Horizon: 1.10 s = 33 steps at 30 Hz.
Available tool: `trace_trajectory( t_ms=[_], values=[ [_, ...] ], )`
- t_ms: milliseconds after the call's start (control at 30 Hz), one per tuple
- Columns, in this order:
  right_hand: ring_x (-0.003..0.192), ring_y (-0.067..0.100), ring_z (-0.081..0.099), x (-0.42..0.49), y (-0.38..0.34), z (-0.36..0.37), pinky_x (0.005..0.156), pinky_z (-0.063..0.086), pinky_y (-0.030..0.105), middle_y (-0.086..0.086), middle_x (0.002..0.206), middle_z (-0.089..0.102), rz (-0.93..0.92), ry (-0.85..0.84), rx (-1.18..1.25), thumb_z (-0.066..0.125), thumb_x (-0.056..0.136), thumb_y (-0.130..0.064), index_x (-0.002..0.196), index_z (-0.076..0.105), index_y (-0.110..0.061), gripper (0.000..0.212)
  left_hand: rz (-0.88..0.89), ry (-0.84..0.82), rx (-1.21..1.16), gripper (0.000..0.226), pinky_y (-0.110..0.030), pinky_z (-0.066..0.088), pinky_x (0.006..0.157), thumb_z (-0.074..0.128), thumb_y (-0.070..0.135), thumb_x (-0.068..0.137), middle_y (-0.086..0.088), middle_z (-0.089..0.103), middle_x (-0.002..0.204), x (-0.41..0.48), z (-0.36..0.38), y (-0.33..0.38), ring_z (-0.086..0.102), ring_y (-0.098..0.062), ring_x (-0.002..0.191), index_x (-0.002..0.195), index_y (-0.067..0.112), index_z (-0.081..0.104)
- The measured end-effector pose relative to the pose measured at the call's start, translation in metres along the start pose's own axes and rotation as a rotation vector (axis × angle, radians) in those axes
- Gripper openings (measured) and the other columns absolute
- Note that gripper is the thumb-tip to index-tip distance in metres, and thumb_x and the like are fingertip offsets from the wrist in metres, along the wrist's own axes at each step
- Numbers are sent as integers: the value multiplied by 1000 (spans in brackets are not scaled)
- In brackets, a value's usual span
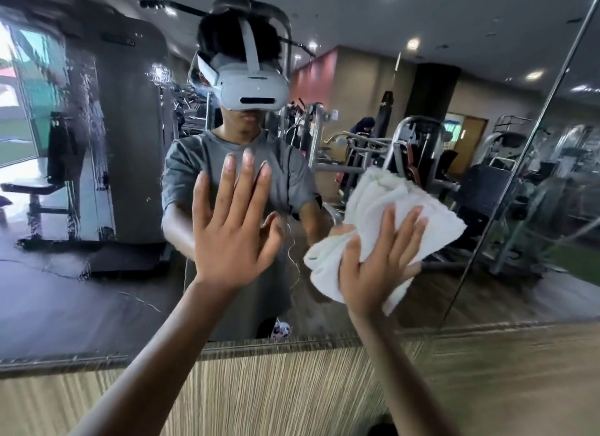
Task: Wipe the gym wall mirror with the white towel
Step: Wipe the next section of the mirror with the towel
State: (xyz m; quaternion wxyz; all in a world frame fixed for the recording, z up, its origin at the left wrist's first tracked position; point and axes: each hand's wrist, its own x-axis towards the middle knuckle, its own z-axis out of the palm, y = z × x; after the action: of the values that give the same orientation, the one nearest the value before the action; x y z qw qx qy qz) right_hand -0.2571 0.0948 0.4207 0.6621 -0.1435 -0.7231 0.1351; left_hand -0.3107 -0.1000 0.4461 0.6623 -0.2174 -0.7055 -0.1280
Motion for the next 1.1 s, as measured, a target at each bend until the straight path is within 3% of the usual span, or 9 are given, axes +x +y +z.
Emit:
trace_trajectory(
  t_ms=[200,300,467,533,667,733,867,933,1100],
  values=[
    [145,28,27,-65,72,-14,89,36,48,4,166,18,-663,-270,-172,34,94,-51,138,48,-25,53,-41,-23,34,63,-53,13,122,52,33,95,-16,34,158,-64,1,1,26,-33,150,152,8,41],
    [144,31,28,-35,98,-22,96,37,58,10,161,25,-477,-245,-141,44,86,-47,131,50,-21,52,-45,-11,34,63,-53,14,122,51,34,95,-16,34,159,-63,3,2,26,-32,151,151,8,42],
    [149,32,21,1,30,-5,109,20,59,22,160,28,17,-15,-21,49,85,-37,146,43,-13,66,-55,-6,33,63,-52,14,123,52,35,95,-16,35,158,-64,4,3,26,-31,151,152,9,42],
    [149,33,21,-28,13,1,109,22,58,21,160,28,-97,-62,-33,47,87,-42,147,41,-15,66,-52,0,47,63,-52,13,123,51,36,95,-16,35,158,-64,4,2,25,-31,151,152,10,42],
    [153,25,15,-83,59,-6,94,32,49,8,166,17,-594,-237,-177,33,95,-51,143,44,-26,55,-29,2,36,63,-52,14,123,51,36,95,-15,33,159,-66,4,-1,24,-30,151,151,10,43],
    [152,23,16,-79,86,-15,89,32,46,1,168,11,-615,-273,-179,27,97,-54,134,50,-25,52,-32,10,29,63,-52,14,123,51,36,94,-14,32,160,-67,3,-1,24,-30,152,151,10,43],
    [149,28,19,-18,58,-16,108,24,66,13,163,22,35,-95,13,45,86,-37,144,42,-18,61,-43,14,36,63,-52,14,123,51,35,94,-14,32,160,-65,5,1,23,-29,152,151,10,43],
    [151,29,14,7,21,-7,112,14,69,16,164,20,166,-20,96,45,87,-35,151,37,-18,67,-44,16,30,63,-52,15,123,51,35,94,-14,32,159,-66,5,1,23,-29,152,151,10,43],
    [153,27,14,-42,8,-1,105,23,55,14,162,25,-385,-164,-74,46,88,-48,146,42,-23,64,-34,19,50,62,-51,13,123,50,36,95,-14,33,158,-66,6,0,23,-29,152,151,10,43]
  ],
)
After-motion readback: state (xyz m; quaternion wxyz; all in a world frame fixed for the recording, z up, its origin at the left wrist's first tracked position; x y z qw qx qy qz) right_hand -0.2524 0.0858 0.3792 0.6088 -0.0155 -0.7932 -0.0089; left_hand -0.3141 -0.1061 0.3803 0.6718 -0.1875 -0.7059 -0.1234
